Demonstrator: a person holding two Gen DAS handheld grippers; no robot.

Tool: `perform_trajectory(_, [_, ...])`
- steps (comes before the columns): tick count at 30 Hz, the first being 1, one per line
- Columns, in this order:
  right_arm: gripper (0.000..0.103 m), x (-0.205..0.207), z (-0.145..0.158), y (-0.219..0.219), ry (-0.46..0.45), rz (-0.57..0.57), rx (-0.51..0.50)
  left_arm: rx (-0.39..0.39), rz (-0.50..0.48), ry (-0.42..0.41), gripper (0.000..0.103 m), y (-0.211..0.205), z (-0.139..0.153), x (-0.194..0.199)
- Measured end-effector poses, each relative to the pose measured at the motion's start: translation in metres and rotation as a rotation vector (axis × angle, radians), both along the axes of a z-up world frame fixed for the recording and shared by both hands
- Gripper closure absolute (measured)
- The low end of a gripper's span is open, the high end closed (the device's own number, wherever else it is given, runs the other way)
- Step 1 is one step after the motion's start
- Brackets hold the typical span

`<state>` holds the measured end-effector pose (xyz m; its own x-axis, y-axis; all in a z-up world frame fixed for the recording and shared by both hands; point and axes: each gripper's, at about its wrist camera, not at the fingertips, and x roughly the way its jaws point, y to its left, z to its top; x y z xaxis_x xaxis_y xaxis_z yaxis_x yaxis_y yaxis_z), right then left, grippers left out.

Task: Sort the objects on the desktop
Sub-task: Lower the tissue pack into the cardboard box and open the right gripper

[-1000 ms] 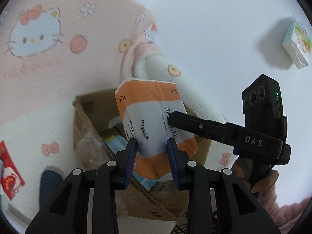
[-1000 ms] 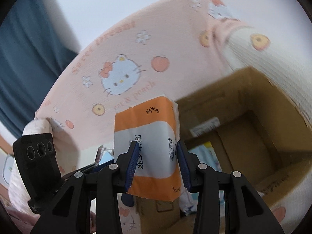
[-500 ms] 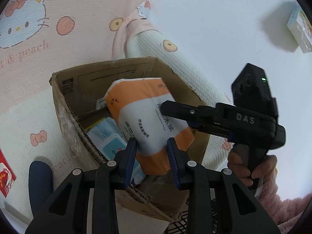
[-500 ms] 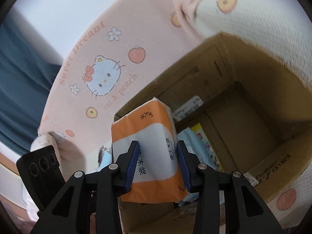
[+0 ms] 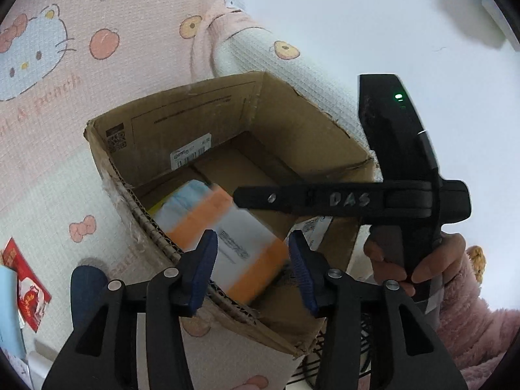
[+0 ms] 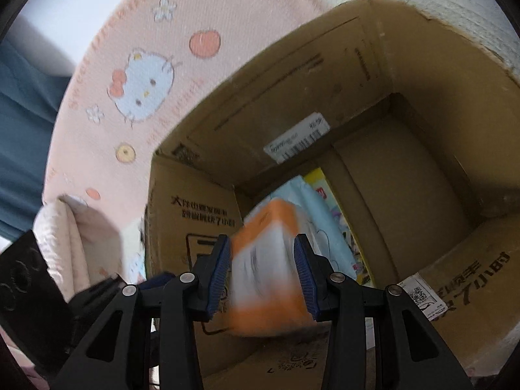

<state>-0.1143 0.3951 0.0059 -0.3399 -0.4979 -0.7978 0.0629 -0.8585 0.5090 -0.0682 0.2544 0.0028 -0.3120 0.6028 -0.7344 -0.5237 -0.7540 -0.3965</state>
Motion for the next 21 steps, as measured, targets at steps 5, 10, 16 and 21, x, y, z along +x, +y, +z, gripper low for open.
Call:
perform_trajectory(5, [0.065,0.002,-0.004,-0.006,-0.025,0.01,0.068,0.037,0.0,-0.031,0.053,-0.006,0.0,-0.005])
perform_trajectory(10, [0.065,0.002,0.0,-0.006,-0.074,-0.004,0.108,0.036,0.006,-0.028,0.052,-0.008,0.004,-0.004])
perform_trajectory(16, [0.065,-0.003,0.006,-0.005,-0.176,-0.045,0.125,0.048,0.053,0.003,0.052,-0.028,0.014,-0.013])
perform_trajectory(21, [0.066,-0.012,-0.01,-0.004,-0.248,-0.048,0.197,0.14,0.108,-0.042,0.052,-0.053,0.014,-0.025])
